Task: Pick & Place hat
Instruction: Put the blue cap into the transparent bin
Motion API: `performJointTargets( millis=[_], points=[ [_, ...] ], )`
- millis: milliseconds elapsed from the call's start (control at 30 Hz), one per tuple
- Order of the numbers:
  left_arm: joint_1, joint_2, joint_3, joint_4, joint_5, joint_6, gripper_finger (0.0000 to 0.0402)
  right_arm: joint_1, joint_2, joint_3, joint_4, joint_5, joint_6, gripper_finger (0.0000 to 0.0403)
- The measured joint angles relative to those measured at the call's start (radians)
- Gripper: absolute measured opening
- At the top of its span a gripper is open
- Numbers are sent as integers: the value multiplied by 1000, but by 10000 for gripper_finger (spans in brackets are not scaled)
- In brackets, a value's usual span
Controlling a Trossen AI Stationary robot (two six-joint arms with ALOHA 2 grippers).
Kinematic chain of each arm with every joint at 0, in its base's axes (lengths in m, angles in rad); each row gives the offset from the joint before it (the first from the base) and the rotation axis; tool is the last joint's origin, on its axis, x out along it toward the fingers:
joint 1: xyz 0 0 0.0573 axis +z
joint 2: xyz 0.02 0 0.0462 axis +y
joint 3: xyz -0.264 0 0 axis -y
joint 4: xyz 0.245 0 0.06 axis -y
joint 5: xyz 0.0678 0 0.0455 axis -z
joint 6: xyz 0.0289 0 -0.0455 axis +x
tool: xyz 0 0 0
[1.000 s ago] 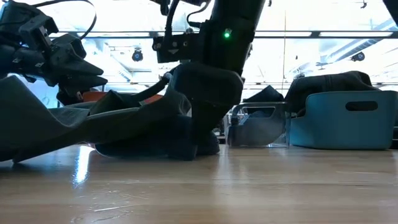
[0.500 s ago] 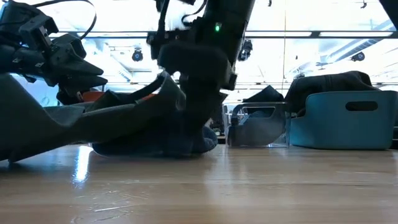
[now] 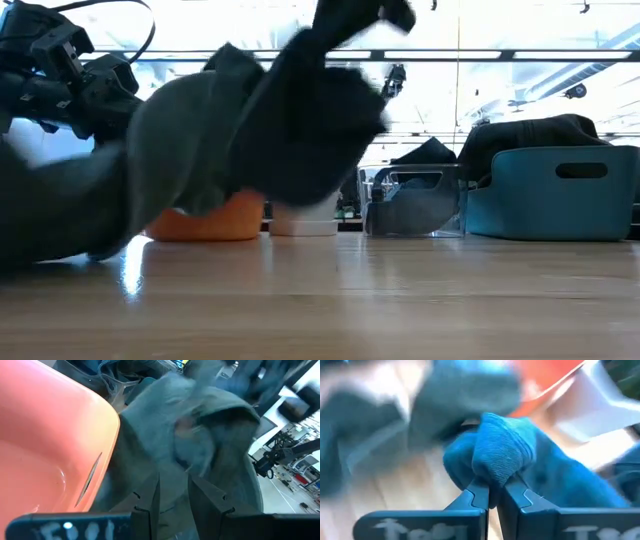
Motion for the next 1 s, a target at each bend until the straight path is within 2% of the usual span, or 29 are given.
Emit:
performJointTargets(
  millis=[333,567,700,800,1000],
  points=[
    [0,0,0,0,0,0,94,0,-163,-11,-25,405,324,13],
    [0,1,0,0,0,0,94,-21,-221,-11,-80,725,748,13],
    [0,1,0,0,0,0,94,-73,-235,-11,-79,764,864,13],
    [0,1,0,0,0,0,94,-127,-235,-11,-79,765,875,13],
    [0,1,0,0,0,0,94,-245,-263,-13,-80,643,820,13]
  ],
)
